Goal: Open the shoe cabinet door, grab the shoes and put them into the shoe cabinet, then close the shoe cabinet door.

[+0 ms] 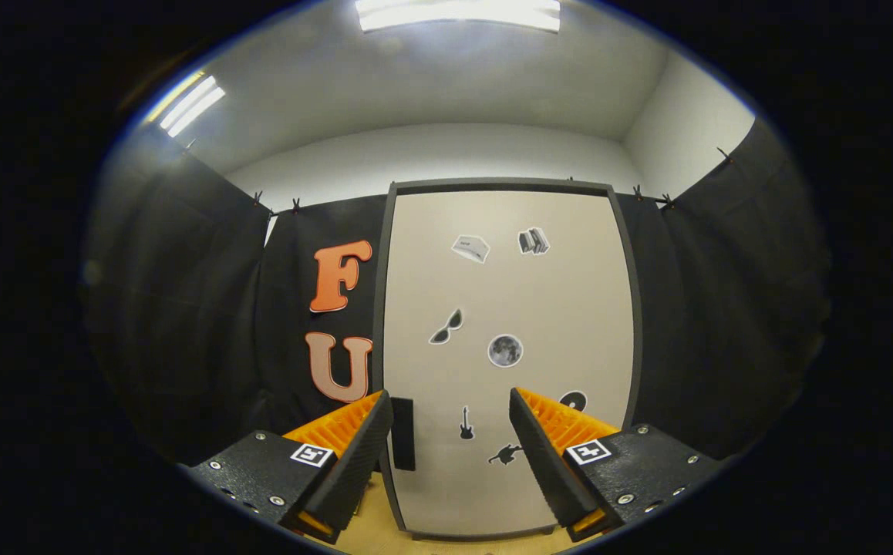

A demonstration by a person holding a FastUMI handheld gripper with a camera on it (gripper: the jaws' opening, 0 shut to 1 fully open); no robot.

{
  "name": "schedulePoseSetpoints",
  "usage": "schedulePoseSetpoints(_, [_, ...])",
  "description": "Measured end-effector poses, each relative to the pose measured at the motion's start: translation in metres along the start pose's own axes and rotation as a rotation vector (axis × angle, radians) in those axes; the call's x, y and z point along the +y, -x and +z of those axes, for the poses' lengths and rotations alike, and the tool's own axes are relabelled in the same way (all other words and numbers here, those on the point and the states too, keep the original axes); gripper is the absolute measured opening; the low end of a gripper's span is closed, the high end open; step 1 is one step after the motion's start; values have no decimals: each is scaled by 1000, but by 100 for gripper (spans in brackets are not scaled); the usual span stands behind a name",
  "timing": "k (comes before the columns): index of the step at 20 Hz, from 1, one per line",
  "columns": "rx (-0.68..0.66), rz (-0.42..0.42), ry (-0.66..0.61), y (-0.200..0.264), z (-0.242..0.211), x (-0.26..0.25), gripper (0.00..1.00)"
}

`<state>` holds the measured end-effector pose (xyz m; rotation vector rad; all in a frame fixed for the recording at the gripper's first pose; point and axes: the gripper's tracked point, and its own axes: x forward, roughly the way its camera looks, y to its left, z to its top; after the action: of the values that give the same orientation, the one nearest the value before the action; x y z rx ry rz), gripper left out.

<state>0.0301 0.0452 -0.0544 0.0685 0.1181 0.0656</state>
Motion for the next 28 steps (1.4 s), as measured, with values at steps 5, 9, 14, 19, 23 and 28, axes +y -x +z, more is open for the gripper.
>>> schedulePoseSetpoints(5, [111,33,-46,-26,-45,17,94])
schedulePoseSetpoints(9, [147,37,-54,-56,-73,36,91])
schedulePoseSetpoints(14, [214,23,-79,-95,-115,56,77])
schedulePoseSetpoints(19, [266,12,-90,-119,-139,63,65])
schedulePoseSetpoints(23, [278,-30,-74,-126,-148,62,53])
schedulePoseSetpoints(28, [309,-39,-84,-123,-151,64,29])
